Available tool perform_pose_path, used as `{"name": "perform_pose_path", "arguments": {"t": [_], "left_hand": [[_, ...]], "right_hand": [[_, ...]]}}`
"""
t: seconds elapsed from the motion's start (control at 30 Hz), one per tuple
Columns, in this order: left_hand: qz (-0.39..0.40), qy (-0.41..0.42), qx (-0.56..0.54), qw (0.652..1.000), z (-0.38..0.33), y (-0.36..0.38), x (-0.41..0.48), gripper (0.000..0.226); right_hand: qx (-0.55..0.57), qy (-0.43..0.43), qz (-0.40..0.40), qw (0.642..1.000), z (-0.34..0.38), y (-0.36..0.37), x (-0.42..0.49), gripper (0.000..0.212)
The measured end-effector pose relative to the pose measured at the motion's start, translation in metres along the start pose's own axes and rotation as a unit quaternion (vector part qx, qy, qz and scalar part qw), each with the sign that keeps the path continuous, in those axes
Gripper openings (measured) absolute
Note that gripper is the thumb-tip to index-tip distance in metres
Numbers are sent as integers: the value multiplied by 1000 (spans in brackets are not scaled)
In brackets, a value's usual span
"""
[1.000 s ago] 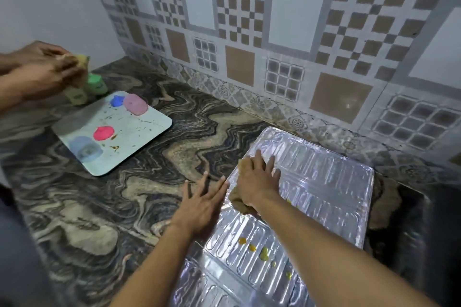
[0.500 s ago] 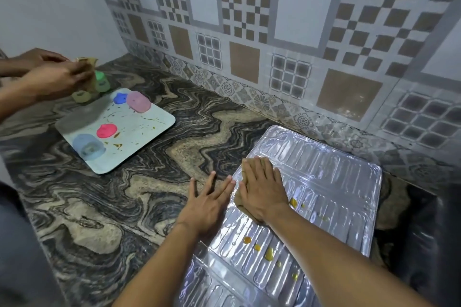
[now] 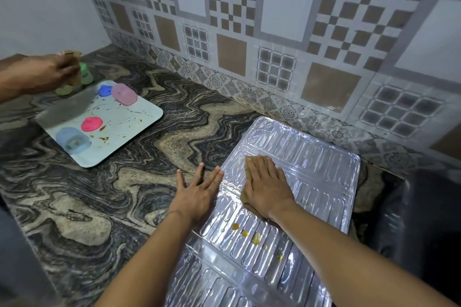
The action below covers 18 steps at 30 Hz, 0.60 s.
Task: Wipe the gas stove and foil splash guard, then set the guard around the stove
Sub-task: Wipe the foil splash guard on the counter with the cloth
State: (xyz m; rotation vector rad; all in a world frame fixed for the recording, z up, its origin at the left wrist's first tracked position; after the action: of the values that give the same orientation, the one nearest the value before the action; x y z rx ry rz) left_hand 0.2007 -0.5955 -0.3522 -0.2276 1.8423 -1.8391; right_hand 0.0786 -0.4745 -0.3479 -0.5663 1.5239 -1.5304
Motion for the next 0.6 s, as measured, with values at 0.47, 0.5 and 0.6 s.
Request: {"name": "perform_pose_path", "arguments": {"t": [0.47, 0.5, 0.6], "left_hand": [[31, -3, 10, 999, -2, 1, -1, 60], [31, -3, 11, 999, -2, 2, 0, 60], [33, -4, 11, 999, -2, 1, -1, 59]], "right_hand": [[71, 132, 119, 982, -61, 13, -56, 65], [77, 143, 126, 979, -65, 14, -59, 66], [88, 173, 140, 971, -75, 12, -67, 68]]}}
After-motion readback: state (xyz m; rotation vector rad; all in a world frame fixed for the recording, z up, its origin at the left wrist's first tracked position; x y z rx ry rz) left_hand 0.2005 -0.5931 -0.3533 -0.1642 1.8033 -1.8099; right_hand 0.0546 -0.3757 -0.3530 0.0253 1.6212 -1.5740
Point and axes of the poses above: each hand's wrist, its own x-axis towards the middle knuckle, its own y-axis out of the palm, z = x × y, the point moved 8 cm from there along x, towards the middle knuckle, and after that the axes turned 8 degrees about -y, right-handed, at the moved point
